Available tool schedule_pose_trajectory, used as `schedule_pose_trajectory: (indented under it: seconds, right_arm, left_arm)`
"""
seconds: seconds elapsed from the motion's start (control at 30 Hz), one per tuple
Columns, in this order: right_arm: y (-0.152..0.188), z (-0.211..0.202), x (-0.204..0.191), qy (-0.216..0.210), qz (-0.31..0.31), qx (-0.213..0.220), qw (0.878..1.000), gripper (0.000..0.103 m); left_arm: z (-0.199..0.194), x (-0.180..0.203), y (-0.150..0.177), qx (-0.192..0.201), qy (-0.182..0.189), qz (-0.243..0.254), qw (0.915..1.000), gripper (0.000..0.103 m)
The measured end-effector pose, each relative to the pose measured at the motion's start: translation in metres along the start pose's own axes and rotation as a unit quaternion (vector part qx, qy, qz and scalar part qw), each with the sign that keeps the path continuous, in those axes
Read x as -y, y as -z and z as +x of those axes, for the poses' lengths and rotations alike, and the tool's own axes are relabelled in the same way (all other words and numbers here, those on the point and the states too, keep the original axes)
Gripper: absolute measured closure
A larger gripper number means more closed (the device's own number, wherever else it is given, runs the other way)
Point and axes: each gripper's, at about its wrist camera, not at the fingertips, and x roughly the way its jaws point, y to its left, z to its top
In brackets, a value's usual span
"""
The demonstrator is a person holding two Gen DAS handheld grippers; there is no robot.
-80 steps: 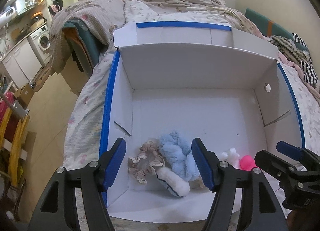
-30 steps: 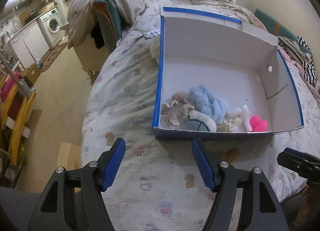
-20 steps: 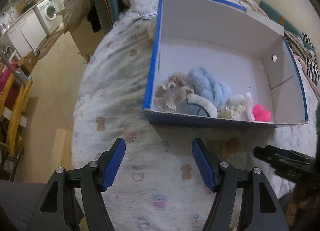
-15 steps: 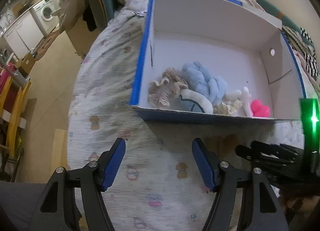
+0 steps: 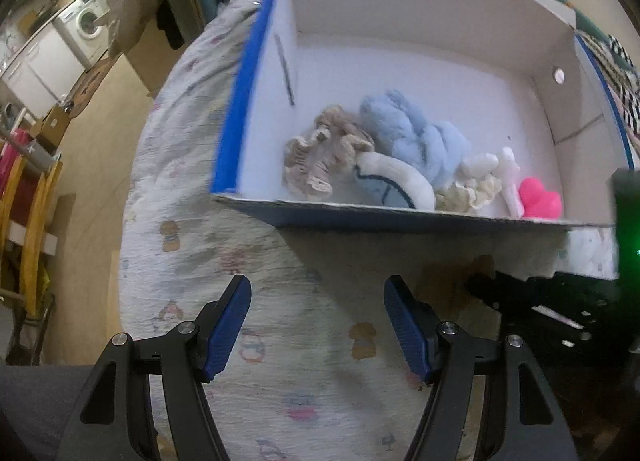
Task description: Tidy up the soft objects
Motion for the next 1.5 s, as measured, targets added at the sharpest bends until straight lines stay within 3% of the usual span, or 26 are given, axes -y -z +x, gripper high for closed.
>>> schedule_pose_trajectory:
  seconds: [0.2,0.43,0.67,0.73,0.83,0.9,0.97,1.23,1.5]
  right_arm:
    - [0.011,-0.023,0.014,-0.034,0.021,0.026,0.999,0.094]
    - [0.017,-0.037,0.04,-0.038,0.068,0.036,0.996,0.094]
    - [0.011,-0.045,0.046,-0.041,0.071,0.043,0.996,0.094]
    - [0.012,-0.048,0.053,-0.042,0.069,0.043,0.996,0.094]
    - [0.009,-0.05,0.05,-0.044,0.065,0.045,0.996,0.094]
    - [0.008,-0.051,0.059,-0.045,0.063,0.047,0.996,0.094]
    - [0.008,-0.053,0.06,-0.045,0.062,0.048,0.996,0.094]
    - [0.016,-0.056,0.057,-0.038,0.055,0.048,0.997,0.094]
    - [0.017,-0.064,0.043,-0.031,0.051,0.051,0.997,0.094]
  left_arm:
    - [0.012,0.017,0.0,-0.012,0.015,0.025,0.9995,0.037]
    - [0.033,0.056,-0.003,-0.035,0.055,0.069,0.9955,0.037]
    - [0.065,0.074,-0.011,-0.08,0.05,0.092,0.9914,0.037]
    - [0.07,0.071,-0.009,-0.084,0.042,0.09,0.9916,0.04]
    - [0.071,0.063,-0.013,-0.08,0.044,0.082,0.9924,0.059]
    - [0.069,0.06,-0.016,-0.081,0.049,0.082,0.9922,0.083]
    - [0.069,0.057,-0.018,-0.077,0.04,0.083,0.9927,0.09]
    - [0.061,0.037,-0.031,-0.064,0.037,0.063,0.9952,0.091]
    - [0.038,-0.006,-0.021,-0.048,0.037,0.036,0.9975,0.091]
